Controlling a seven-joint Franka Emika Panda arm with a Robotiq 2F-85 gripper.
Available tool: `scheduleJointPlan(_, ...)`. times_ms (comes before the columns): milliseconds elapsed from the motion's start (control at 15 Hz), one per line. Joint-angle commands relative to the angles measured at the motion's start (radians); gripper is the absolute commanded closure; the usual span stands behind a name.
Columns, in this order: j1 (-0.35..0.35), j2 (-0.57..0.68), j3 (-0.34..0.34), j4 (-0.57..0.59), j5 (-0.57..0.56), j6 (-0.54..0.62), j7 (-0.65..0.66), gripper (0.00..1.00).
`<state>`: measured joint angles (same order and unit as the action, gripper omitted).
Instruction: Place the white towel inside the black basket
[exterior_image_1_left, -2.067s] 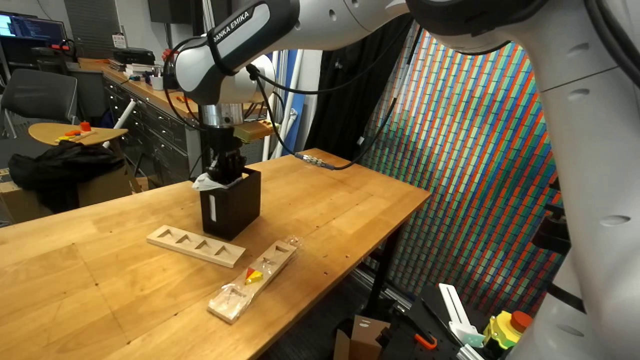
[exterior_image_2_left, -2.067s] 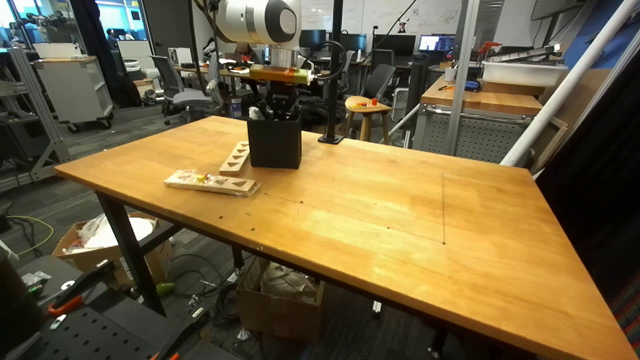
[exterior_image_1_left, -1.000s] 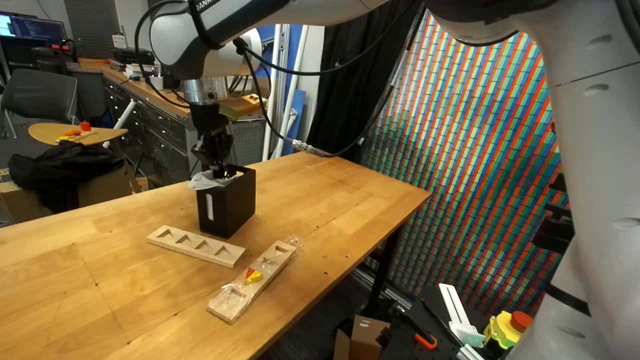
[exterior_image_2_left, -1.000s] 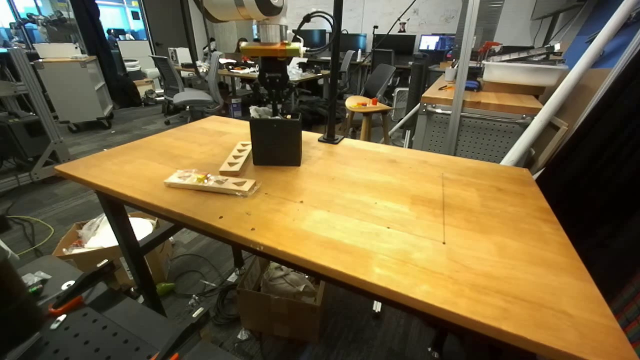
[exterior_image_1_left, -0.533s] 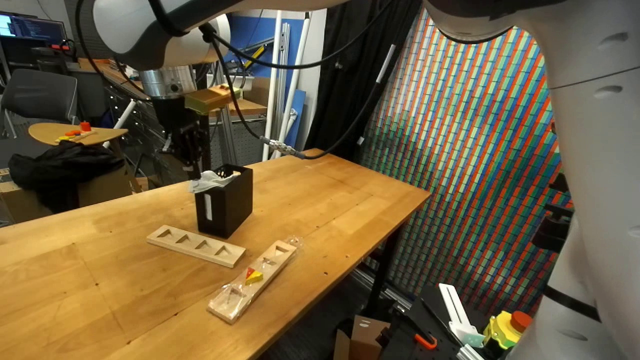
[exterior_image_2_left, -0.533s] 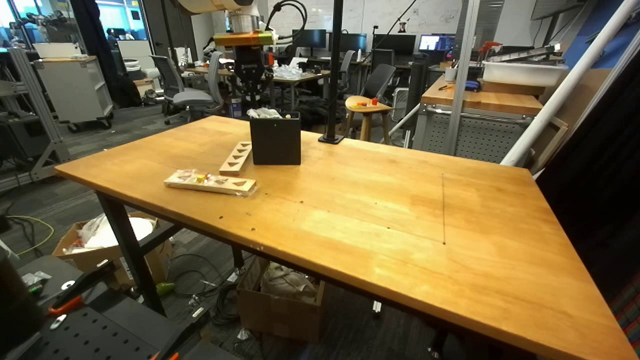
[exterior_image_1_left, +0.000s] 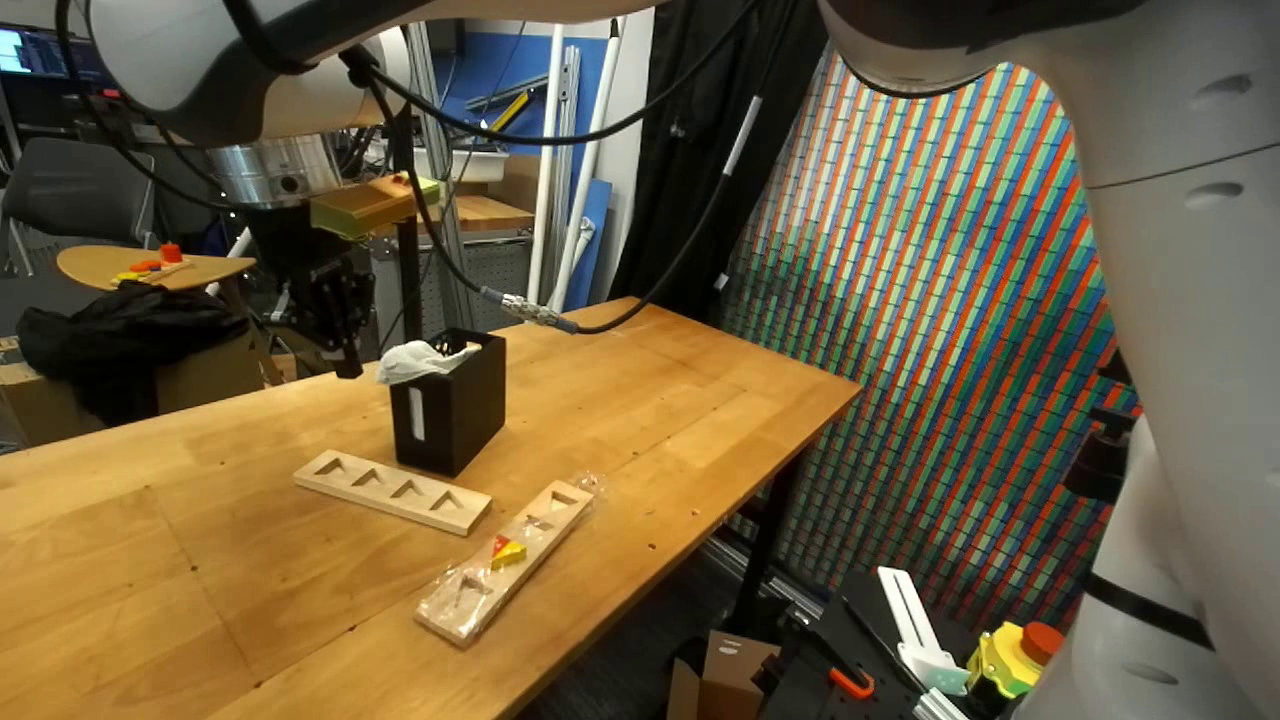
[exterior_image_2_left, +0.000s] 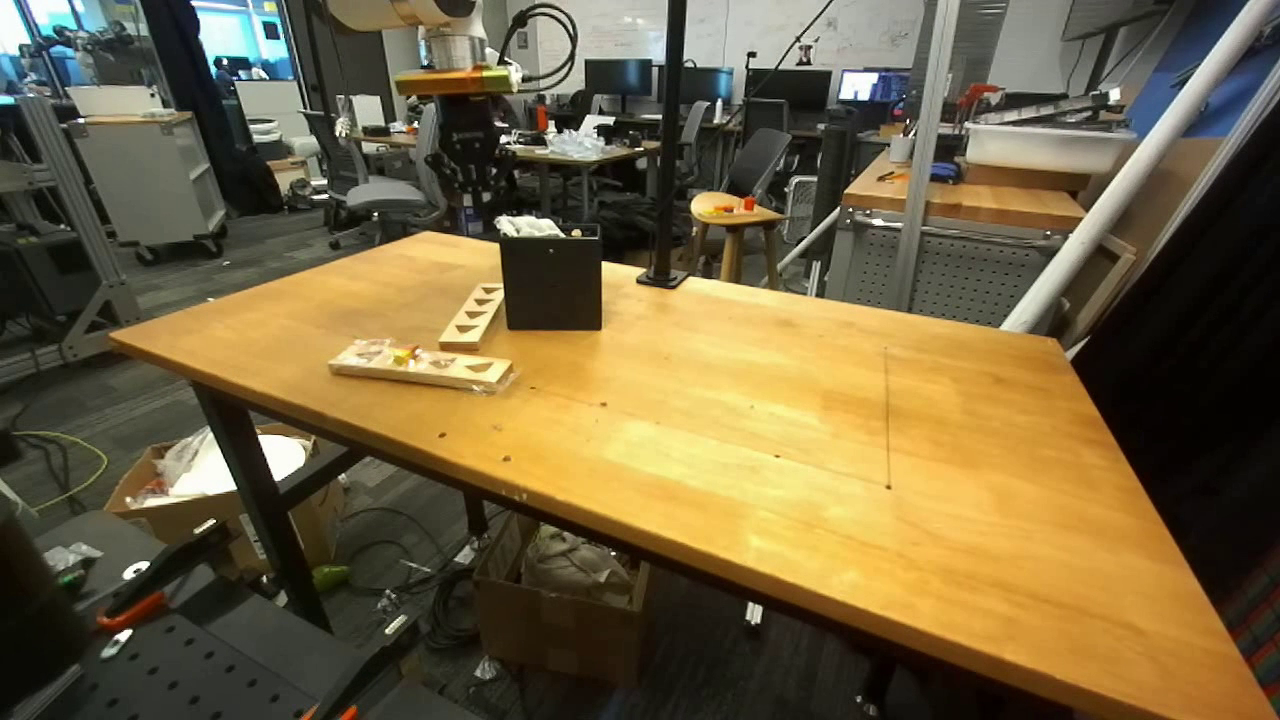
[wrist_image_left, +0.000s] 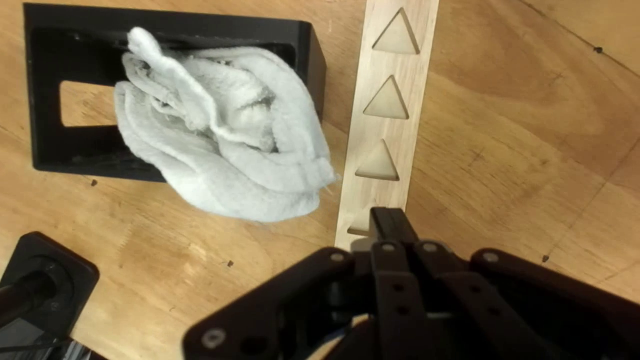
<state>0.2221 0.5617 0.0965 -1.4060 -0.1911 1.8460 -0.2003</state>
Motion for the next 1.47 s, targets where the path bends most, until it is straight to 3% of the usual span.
scheduleJointPlan(0, 0.007, 0.057, 0.004, 0.083, -0.025, -0.068, -0.011, 1.00)
scheduleJointPlan(733, -0.002, 0.196, 0.006, 0.232, -0.030, -0.177, -0.104, 1.00)
scheduleJointPlan(1400, -0.001, 0.216, -0.012, 0.276, -0.073, -0.219, -0.136, 1.00)
